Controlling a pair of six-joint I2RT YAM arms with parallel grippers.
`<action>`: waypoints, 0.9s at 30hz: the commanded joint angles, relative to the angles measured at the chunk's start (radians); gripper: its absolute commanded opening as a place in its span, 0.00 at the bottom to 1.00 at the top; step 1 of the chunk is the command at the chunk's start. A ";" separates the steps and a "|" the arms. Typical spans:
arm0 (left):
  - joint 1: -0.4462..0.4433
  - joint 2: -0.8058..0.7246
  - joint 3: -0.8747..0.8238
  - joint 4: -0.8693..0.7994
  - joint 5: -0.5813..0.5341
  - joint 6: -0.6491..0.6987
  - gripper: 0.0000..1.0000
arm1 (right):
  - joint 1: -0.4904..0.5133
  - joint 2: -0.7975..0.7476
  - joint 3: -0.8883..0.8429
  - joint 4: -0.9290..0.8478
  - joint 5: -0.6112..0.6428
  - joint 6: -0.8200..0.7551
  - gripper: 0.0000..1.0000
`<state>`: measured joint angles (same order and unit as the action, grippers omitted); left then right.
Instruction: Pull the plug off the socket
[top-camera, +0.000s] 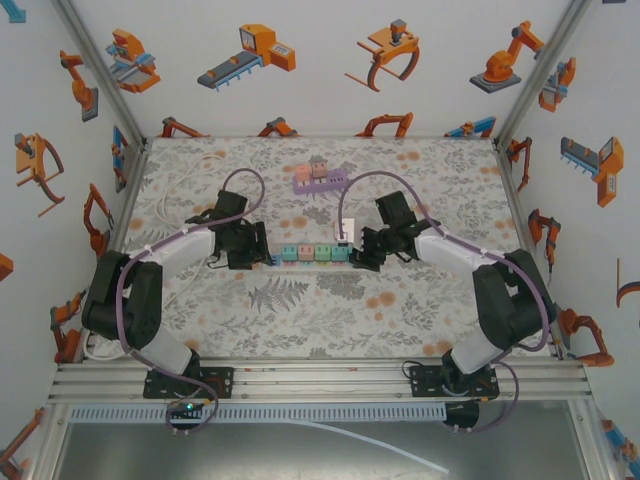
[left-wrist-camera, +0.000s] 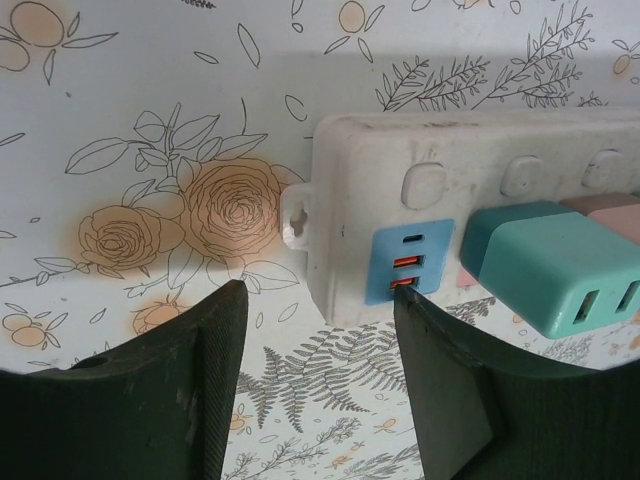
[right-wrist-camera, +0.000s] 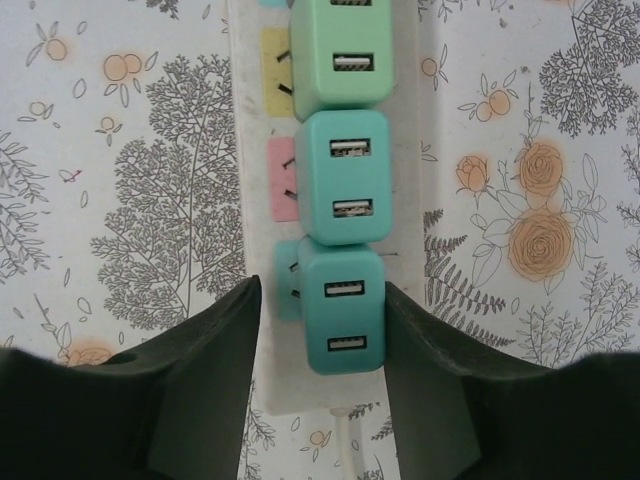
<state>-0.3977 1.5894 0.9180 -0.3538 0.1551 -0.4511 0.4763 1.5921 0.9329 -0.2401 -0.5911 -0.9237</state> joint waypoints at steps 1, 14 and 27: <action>-0.010 0.016 0.012 -0.020 0.011 0.024 0.58 | 0.007 0.008 0.033 0.012 0.012 -0.017 0.42; -0.021 0.053 -0.003 -0.056 -0.049 0.015 0.57 | 0.007 0.029 0.090 -0.047 -0.016 -0.013 0.24; -0.030 0.084 -0.006 -0.080 -0.135 0.004 0.55 | 0.004 0.035 0.173 -0.109 -0.071 0.013 0.19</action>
<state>-0.4248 1.6157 0.9371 -0.3557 0.1425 -0.4587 0.4744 1.6306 1.0412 -0.3626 -0.5858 -0.9241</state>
